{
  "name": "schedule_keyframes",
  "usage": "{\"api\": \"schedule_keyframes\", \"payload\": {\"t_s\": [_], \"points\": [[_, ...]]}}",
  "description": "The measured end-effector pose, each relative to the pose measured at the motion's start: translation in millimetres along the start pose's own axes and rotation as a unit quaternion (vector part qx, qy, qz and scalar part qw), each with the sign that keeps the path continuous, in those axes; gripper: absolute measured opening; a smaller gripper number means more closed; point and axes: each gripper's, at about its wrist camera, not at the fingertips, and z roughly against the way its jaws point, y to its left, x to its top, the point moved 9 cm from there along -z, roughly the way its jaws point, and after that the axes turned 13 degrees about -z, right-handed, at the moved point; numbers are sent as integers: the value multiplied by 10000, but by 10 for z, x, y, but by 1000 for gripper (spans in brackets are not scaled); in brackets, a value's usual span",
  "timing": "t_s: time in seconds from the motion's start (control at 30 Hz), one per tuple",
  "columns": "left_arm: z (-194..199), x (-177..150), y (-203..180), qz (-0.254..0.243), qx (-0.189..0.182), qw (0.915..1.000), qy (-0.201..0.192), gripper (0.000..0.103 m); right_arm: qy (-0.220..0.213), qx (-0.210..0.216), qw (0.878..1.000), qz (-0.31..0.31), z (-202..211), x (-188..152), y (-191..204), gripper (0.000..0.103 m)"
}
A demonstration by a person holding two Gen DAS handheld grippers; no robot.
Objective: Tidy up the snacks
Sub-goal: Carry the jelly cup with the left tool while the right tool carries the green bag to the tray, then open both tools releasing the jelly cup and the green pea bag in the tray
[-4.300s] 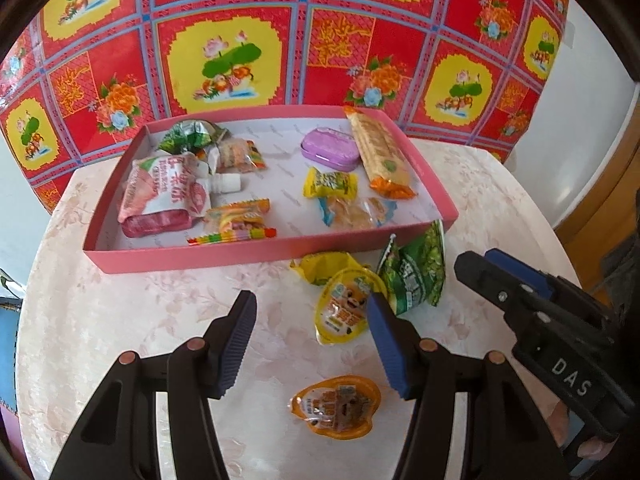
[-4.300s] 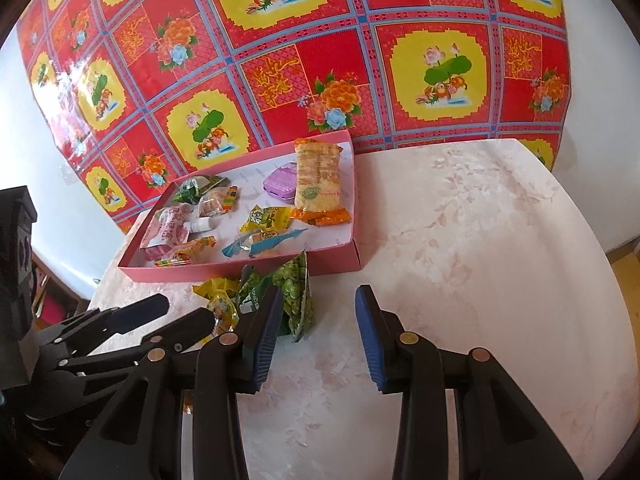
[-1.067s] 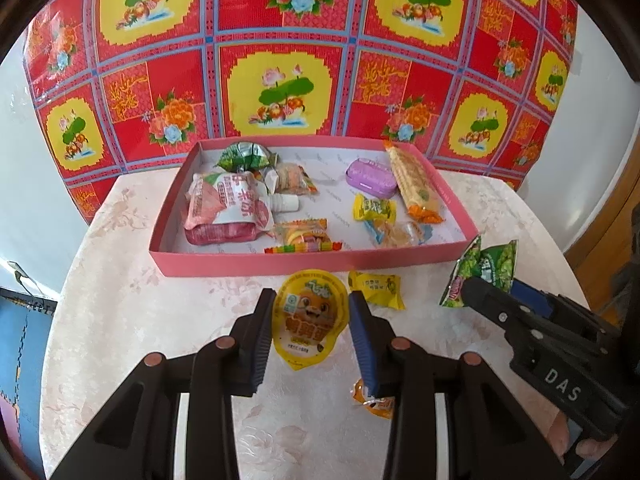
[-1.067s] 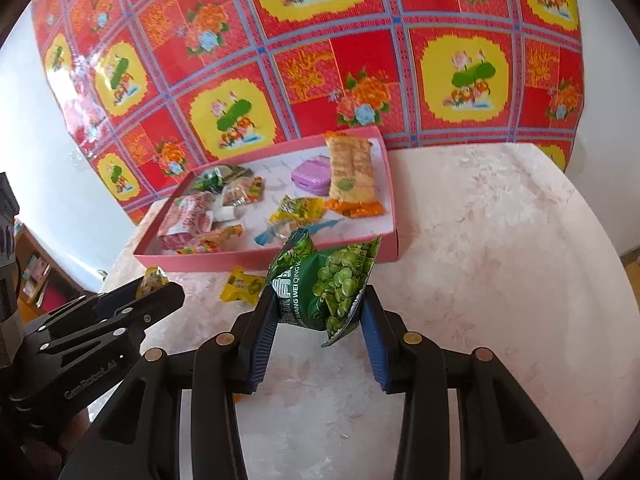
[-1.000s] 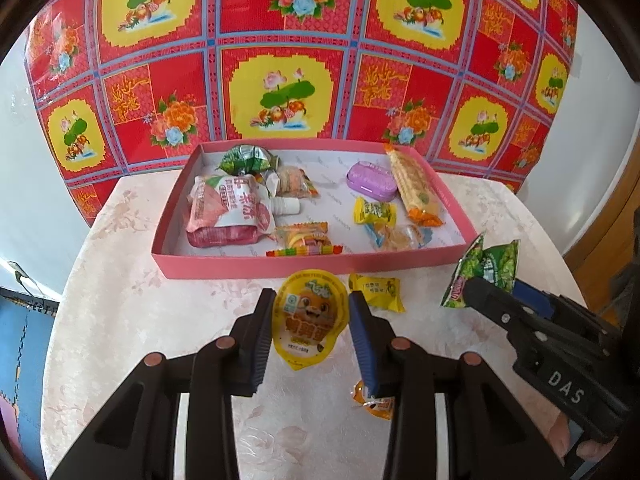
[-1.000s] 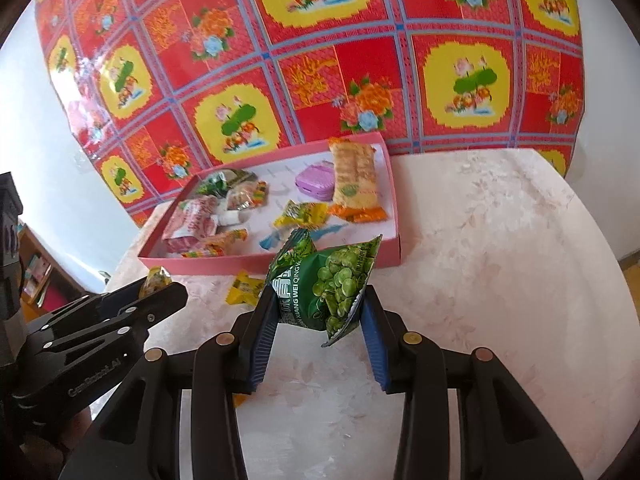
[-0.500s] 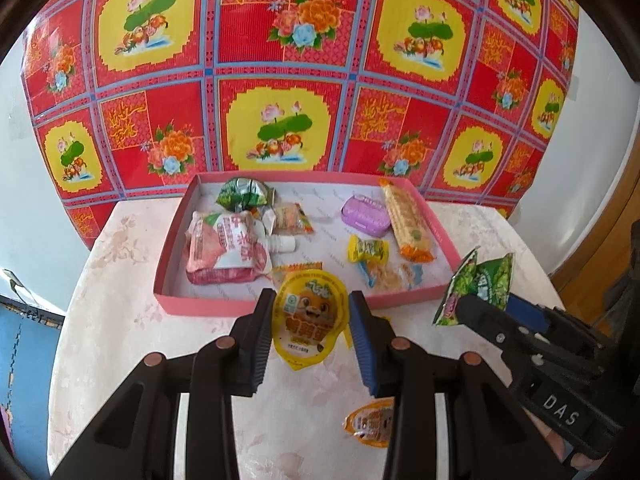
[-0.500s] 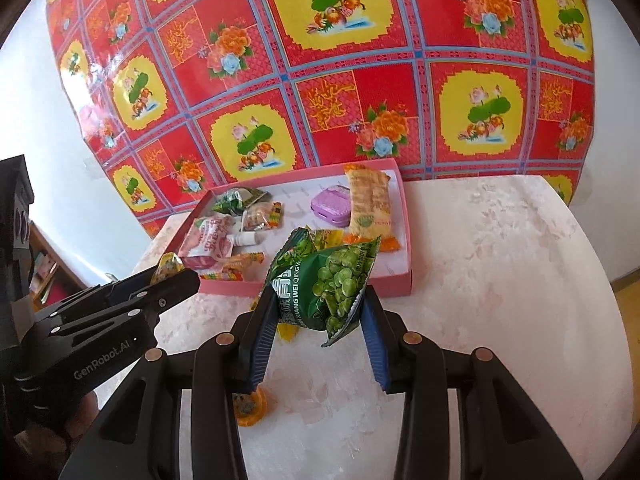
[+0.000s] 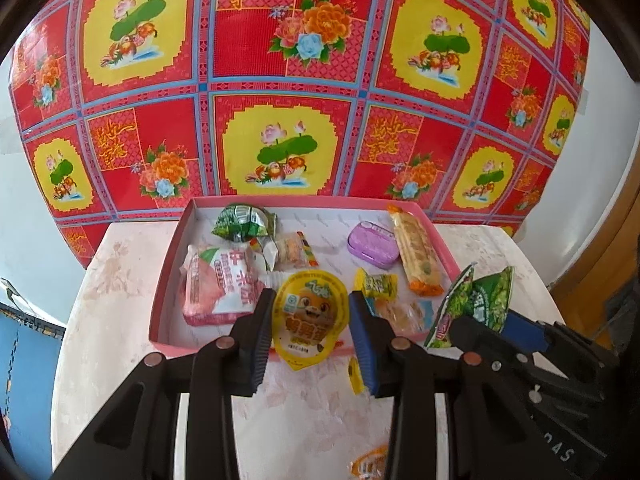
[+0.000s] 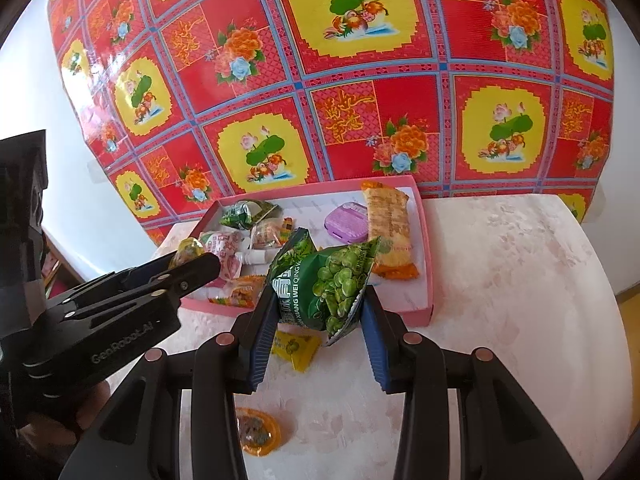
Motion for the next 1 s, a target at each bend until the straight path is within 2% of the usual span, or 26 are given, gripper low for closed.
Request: {"api": "schedule_keyframes", "payload": {"t_s": [0.6,1.0], "points": [[-447,92,204,40,37,9999,162,38,229,-125,9996,-54,-334,70,-60,41],[-684,7,309,157,82,9989,437,38,312,-167,9993,-89,-498,75,-94,41]]}}
